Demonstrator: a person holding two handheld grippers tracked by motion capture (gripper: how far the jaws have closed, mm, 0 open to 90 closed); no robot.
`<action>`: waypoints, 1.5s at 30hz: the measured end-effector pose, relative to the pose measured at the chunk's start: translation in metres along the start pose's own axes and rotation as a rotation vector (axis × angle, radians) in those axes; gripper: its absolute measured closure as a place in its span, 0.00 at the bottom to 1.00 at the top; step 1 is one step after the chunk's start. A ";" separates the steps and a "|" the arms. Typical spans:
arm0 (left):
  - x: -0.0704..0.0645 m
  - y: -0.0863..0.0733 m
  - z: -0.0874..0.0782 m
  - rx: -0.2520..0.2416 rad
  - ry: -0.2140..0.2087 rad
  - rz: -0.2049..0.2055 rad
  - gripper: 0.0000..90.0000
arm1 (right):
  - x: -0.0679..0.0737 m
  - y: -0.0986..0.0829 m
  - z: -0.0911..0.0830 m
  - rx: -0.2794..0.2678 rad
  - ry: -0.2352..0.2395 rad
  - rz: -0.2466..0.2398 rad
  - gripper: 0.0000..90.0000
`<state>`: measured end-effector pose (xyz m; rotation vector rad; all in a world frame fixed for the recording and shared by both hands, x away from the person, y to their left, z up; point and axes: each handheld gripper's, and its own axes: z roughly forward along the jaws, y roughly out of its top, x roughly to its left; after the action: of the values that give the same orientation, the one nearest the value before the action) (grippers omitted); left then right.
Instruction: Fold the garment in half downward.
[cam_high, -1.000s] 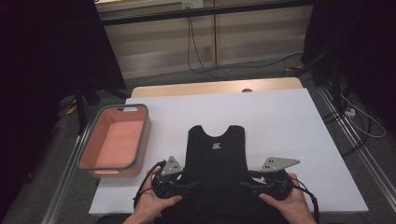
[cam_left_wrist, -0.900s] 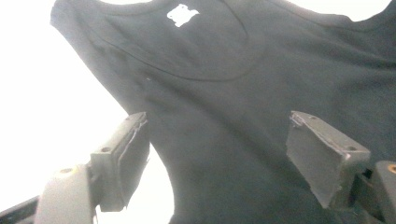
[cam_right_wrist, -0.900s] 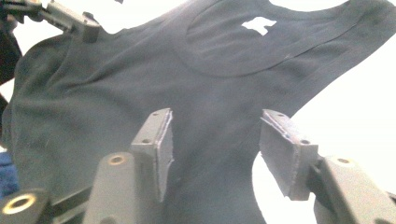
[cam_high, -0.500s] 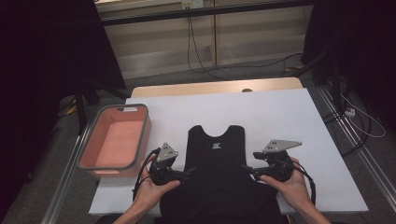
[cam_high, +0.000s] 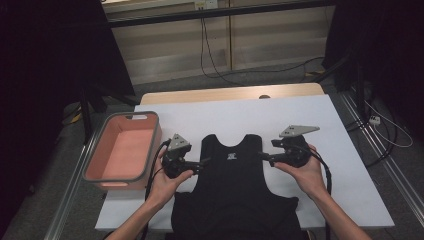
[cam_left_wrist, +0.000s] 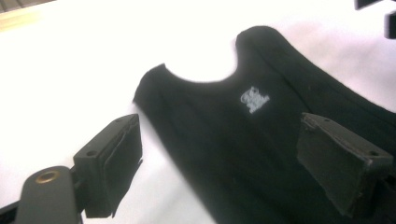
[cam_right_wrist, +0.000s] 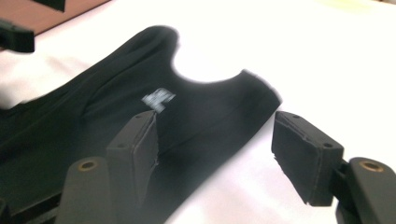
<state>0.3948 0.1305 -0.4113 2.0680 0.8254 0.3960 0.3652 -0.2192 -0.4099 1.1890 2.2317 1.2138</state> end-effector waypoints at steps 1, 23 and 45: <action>0.001 0.002 0.003 0.002 -0.003 -0.017 0.17 | -0.003 0.003 0.003 -0.004 -0.006 -0.001 0.36; 0.063 0.018 0.079 0.056 0.011 -0.091 0.49 | -0.049 0.037 0.087 0.108 -0.031 0.026 0.76; 0.060 0.018 0.109 0.105 -0.047 -0.088 0.63 | -0.049 0.023 0.106 0.189 -0.028 0.023 0.71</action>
<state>0.5057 0.0986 -0.4625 2.1203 0.9223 0.2596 0.4722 -0.1956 -0.4575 1.2961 2.3599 1.0052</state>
